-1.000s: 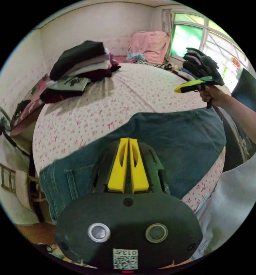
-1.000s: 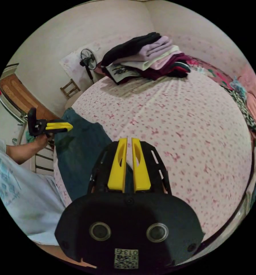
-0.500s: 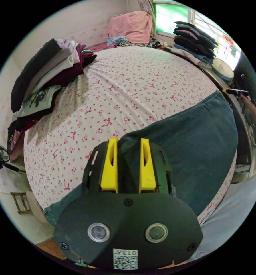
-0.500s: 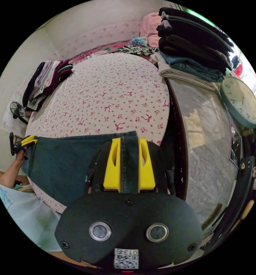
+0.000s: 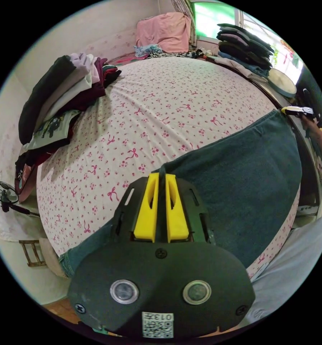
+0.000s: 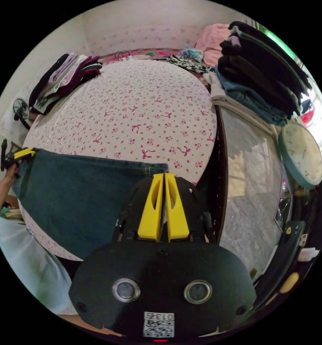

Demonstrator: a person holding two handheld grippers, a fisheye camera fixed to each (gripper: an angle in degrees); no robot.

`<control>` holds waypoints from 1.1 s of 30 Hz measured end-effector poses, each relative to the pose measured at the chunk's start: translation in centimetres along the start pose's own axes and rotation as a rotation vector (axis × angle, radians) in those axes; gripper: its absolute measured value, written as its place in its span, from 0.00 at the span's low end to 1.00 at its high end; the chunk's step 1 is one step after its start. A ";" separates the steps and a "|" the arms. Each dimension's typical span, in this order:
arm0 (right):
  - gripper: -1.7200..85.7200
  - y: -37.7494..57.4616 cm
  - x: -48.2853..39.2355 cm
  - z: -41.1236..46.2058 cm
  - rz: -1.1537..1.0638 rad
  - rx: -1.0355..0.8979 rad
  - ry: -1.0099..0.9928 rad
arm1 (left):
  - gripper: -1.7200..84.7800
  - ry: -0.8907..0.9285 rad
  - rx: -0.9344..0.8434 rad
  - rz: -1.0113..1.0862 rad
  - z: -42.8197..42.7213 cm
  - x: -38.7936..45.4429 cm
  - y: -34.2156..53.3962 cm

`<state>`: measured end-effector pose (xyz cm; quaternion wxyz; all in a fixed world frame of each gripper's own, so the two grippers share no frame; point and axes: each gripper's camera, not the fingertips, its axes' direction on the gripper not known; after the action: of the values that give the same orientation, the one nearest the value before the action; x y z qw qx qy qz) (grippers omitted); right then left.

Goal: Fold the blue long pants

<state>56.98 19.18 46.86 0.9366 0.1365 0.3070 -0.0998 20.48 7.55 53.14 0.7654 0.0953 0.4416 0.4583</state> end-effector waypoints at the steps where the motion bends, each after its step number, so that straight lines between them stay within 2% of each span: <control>1: 0.03 0.1 -0.8 -0.5 -0.031 0.010 0.037 | 0.04 -0.005 0.005 0.001 -0.4 0.0 0.0; 5: 0.03 0.2 -2.9 -2.4 -0.078 0.043 0.131 | 0.04 0.017 0.052 -0.033 -2.1 -0.9 0.5; 18: 0.03 -0.6 -5.7 -1.3 -0.024 0.016 0.160 | 0.04 0.118 0.035 -0.190 -0.9 -4.2 1.1; 24: 0.05 -0.4 -6.0 -2.8 0.096 -0.013 0.153 | 0.05 0.214 0.059 -0.237 -2.0 -6.3 2.7; 27: 0.04 0.6 -8.5 -6.8 0.075 0.090 0.283 | 0.05 0.085 0.150 -0.241 -5.3 -6.4 4.8; 29: 0.04 1.1 -13.3 -8.6 -0.034 0.136 0.221 | 0.05 0.019 0.176 -0.242 -6.5 -5.9 6.1; 33: 0.03 2.8 -22.7 -7.8 -0.198 0.127 0.150 | 0.05 -0.054 0.084 -0.177 -5.7 -4.0 8.0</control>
<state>35.53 26.64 55.01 0.8860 0.1718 0.3814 -0.2003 10.45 7.38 56.53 0.8101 0.1001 0.4461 0.3671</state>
